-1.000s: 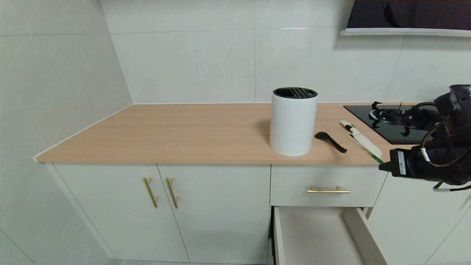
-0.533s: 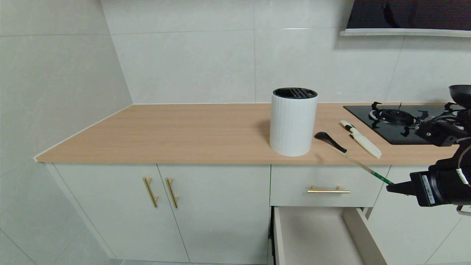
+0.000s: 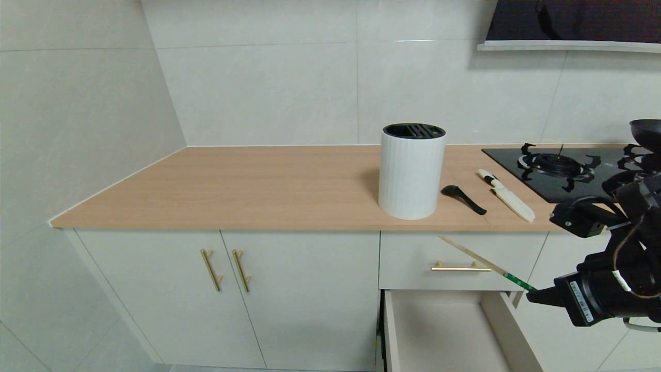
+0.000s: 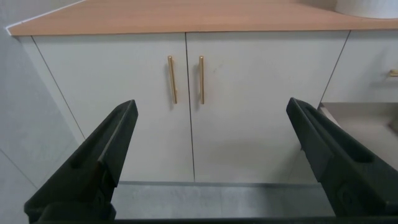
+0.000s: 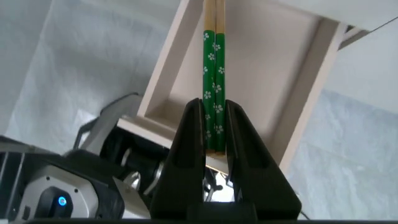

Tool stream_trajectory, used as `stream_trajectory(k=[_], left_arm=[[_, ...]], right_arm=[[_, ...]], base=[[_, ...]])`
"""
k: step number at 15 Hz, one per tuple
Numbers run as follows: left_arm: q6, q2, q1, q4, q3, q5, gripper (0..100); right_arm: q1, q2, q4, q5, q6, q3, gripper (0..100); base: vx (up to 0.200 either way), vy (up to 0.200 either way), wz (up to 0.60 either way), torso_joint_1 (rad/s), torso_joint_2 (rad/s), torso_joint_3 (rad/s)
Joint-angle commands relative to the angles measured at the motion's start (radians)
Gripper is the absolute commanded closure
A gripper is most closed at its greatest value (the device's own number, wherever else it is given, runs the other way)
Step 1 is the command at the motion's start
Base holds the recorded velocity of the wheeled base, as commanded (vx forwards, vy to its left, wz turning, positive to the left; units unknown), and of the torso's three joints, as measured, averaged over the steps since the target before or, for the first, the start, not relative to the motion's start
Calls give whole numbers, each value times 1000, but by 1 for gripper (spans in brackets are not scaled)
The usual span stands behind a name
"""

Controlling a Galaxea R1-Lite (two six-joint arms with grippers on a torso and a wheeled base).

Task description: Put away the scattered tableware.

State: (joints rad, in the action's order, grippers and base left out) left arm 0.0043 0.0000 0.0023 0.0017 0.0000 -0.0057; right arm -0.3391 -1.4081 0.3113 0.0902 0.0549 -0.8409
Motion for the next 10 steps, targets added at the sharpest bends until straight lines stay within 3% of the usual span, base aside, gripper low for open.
stream_trajectory(k=[1, 5, 10], left_arm=[[0, 0, -1, 0, 0, 0, 0], [0, 0, 1, 0, 0, 0, 0], [0, 0, 1, 0, 0, 0, 0]], right_arm=[[-14, -52, 0, 0, 0, 5, 100], [-14, -103, 0, 0, 2, 5, 100], [-14, -134, -1, -3, 2, 5, 100]], base=[[0, 0, 0, 0, 0, 0], [0, 0, 0, -20, 48, 27], [0, 0, 0, -165, 427, 248]])
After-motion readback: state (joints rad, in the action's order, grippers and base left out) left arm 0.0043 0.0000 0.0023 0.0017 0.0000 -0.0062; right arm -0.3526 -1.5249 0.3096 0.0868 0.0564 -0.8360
